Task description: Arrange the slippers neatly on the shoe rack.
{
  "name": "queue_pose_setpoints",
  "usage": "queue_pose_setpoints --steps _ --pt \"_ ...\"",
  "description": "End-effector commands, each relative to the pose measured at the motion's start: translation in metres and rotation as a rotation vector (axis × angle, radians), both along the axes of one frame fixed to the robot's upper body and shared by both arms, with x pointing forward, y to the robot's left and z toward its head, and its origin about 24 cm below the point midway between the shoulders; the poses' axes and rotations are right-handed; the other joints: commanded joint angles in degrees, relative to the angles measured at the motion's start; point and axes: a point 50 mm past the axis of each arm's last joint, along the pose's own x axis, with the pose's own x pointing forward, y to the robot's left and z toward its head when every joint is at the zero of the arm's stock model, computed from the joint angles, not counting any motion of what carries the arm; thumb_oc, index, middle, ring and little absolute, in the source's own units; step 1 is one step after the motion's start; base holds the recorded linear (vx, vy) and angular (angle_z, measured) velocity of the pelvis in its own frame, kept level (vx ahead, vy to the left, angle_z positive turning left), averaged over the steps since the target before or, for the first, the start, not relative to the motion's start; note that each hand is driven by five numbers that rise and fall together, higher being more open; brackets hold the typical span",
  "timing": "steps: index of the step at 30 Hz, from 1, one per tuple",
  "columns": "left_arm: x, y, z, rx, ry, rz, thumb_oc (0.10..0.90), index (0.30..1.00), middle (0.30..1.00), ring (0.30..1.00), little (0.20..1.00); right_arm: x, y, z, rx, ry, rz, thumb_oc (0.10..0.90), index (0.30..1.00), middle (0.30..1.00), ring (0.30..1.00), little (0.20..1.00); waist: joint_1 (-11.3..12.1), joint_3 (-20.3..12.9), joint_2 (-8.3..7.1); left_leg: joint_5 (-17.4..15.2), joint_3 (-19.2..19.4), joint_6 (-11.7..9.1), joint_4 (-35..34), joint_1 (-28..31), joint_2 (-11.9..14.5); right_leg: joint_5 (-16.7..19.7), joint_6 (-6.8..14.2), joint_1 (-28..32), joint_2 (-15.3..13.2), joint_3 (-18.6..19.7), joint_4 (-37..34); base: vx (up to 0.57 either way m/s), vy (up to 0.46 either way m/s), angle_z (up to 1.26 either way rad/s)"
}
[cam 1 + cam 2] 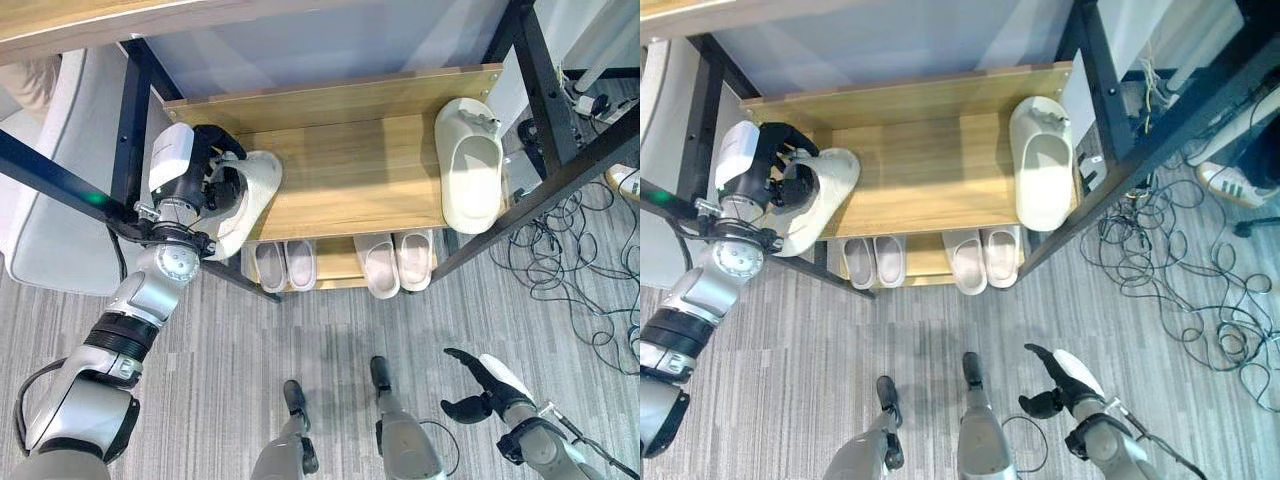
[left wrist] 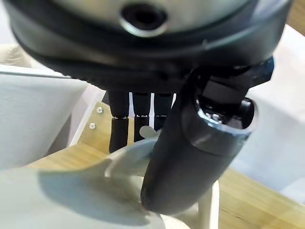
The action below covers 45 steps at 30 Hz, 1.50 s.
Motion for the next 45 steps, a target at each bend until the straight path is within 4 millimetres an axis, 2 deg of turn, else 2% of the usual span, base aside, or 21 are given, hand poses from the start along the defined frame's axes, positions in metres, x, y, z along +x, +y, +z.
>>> queue_pose_setpoints --steps 1,4,11,16,17,19,25,30,31,36,45 --pt "0.005 -0.003 0.042 -0.113 -0.184 -0.007 0.4 0.3 0.3 0.3 0.3 -0.017 -0.021 0.012 -0.068 -0.024 0.005 0.8 0.9 0.9 0.9 0.9 -1.35 -4.39 1.67 -0.9 0.17 -0.79 0.07 -0.92 0.08 -0.47 1.16 -1.2 1.57 2.1 0.26 0.0 -0.016 -0.06" --pt "0.006 -0.005 0.042 -0.122 -0.185 -0.013 0.4 0.3 0.3 0.3 0.3 -0.019 -0.023 0.012 -0.07 -0.024 -0.003 0.8 0.9 0.9 0.9 0.9 -1.47 -4.48 1.75 -0.89 0.07 -0.88 0.07 -0.76 0.17 -0.6 1.12 -1.04 1.67 1.96 0.26 0.0 0.0 0.0" --pt "0.004 -0.026 0.045 -0.157 -0.217 -0.093 0.4 0.3 0.3 0.3 0.3 -0.02 -0.024 0.01 -0.065 -0.02 -0.013 0.8 0.9 0.9 0.9 0.9 -1.54 -4.62 1.74 -0.93 -0.36 -0.86 0.07 -0.17 0.28 -0.93 1.02 -0.22 1.66 1.67 0.26 0.0 -0.005 0.0" --pt "0.004 -0.053 0.052 -0.215 -0.243 -0.187 0.4 0.3 0.3 0.3 0.3 -0.017 -0.021 0.012 -0.061 -0.032 -0.002 0.8 0.9 0.9 0.9 0.9 -2.12 -4.8 2.13 -0.83 -0.18 -0.88 0.07 0.47 0.38 -1.17 1.07 0.23 1.65 1.77 0.26 0.0 -0.01 0.02" --pt "0.004 -0.053 0.052 -0.215 -0.243 -0.187 0.4 0.3 0.3 0.3 0.3 -0.017 -0.021 0.012 -0.061 -0.033 -0.002 0.8 0.9 0.9 0.9 0.9 -2.09 -4.76 2.16 -0.84 -0.18 -0.88 0.07 0.49 0.39 -1.17 1.07 0.25 1.66 1.78 0.26 0.0 0.0 0.0" --pt "0.006 -0.063 0.062 -0.225 -0.259 -0.224 0.4 0.3 0.3 0.3 0.3 -0.015 -0.022 0.014 -0.069 -0.041 0.002 0.8 0.9 0.9 0.9 0.9 -2.61 -4.73 2.71 -0.77 0.18 -0.9 0.07 0.83 0.43 -1.19 1.17 0.41 1.62 1.96 0.26 0.0 -0.005 -0.02" --pt "0.012 -0.078 0.083 -0.235 -0.288 -0.267 0.4 0.3 0.3 0.3 0.3 -0.015 -0.028 0.02 -0.101 -0.051 0.006 0.8 0.9 0.9 0.9 0.9 -4.2 -4.31 4.05 -0.81 1.28 -0.97 0.07 1.5 0.49 -1.12 1.34 0.48 1.62 2.85 0.26 0.01 0.002 -0.06" --pt "0.017 -0.083 0.096 -0.236 -0.3 -0.273 0.4 0.3 0.3 0.3 0.3 -0.016 -0.034 0.024 -0.123 -0.059 0.003 0.8 0.9 0.9 0.9 0.9 -5.6 -3.92 4.92 -0.91 1.99 -1.12 0.07 1.96 0.56 -1.06 1.38 0.3 1.62 3.56 0.26 0.02 0.004 -0.1" --pt "0.02 -0.083 0.105 -0.234 -0.314 -0.265 0.4 0.3 0.3 0.3 0.3 -0.017 -0.037 0.026 -0.134 -0.065 0.001 0.8 0.9 0.9 0.9 0.9 -6.16 -3.55 5.19 -0.95 2.27 -1.19 0.07 2.12 0.58 -1.01 1.37 0.23 1.66 3.92 0.26 0.02 -0.005 -0.2" --pt "0.024 -0.084 0.121 -0.205 -0.333 -0.247 0.4 0.3 0.3 0.3 0.3 -0.016 -0.042 0.031 -0.154 -0.078 0.0 0.8 0.9 0.9 0.9 0.9 -7.76 -2.06 5.81 -0.98 2.96 -1.38 0.07 2.49 0.73 -0.76 1.34 -0.31 1.71 4.75 0.26 0.01 -0.018 -0.18" --pt "0.029 -0.08 0.14 -0.112 -0.344 -0.199 0.4 0.3 0.3 0.3 0.3 -0.015 -0.05 0.037 -0.177 -0.095 -0.019 0.8 0.9 0.9 0.9 0.9 -9.0 0.46 6.2 -1.06 3.25 -1.62 0.07 2.53 0.84 -0.29 1.35 -1.11 1.59 5.32 0.26 0.0 -0.007 -0.08"
